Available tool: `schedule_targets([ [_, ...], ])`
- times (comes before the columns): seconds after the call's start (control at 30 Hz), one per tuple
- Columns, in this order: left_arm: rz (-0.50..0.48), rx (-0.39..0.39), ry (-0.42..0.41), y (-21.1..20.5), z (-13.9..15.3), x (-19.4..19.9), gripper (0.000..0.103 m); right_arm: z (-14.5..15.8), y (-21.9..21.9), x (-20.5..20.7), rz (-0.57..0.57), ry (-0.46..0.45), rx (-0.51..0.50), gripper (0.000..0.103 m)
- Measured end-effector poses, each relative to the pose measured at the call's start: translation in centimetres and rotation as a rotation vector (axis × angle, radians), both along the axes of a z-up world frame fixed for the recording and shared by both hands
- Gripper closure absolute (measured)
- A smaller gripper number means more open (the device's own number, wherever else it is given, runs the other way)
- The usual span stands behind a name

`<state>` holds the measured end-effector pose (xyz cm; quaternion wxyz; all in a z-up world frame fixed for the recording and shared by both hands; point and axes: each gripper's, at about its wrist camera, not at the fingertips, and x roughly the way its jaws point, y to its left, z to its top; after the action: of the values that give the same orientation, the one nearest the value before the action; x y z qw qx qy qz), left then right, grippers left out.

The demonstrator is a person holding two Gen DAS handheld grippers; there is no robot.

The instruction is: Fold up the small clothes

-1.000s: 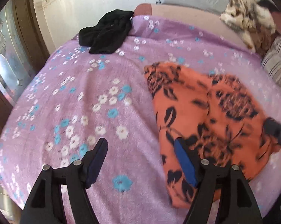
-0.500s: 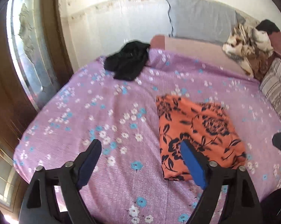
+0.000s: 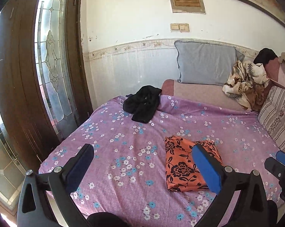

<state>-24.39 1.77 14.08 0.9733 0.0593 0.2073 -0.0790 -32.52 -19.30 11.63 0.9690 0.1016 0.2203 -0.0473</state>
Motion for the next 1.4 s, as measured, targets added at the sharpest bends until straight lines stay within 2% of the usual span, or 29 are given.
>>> schedule_targets([
  [0.2,-0.016,0.027,-0.010,0.3,-0.3,-2.0,0.000,-0.1,0.6,-1.5,-0.012,0.005,-0.002,0.038],
  [0.4,-0.043,0.066,-0.002,0.4,-0.5,-2.2,0.000,-0.3,1.3,-2.1,-0.018,0.018,-0.012,0.038],
  [0.5,-0.052,0.080,0.015,0.6,-0.3,-2.0,0.000,0.1,1.7,-2.1,-0.022,0.023,-0.037,0.038],
  [0.77,-0.021,0.103,0.000,1.6,1.3,-1.8,0.000,2.3,1.3,-2.4,-0.056,0.015,-0.072,0.038],
  [1.03,-0.067,0.121,0.013,0.6,1.0,-0.7,0.000,2.7,0.5,-0.4,-0.047,0.016,-0.058,0.037],
  [1.17,-0.096,0.108,0.073,-0.1,-0.1,0.5,0.000,1.9,0.4,1.5,-0.033,0.028,-0.047,0.037],
  [1.4,-0.058,0.102,0.092,-0.2,-0.5,2.3,0.000,1.8,-0.4,3.1,-0.036,0.017,-0.034,0.037],
])
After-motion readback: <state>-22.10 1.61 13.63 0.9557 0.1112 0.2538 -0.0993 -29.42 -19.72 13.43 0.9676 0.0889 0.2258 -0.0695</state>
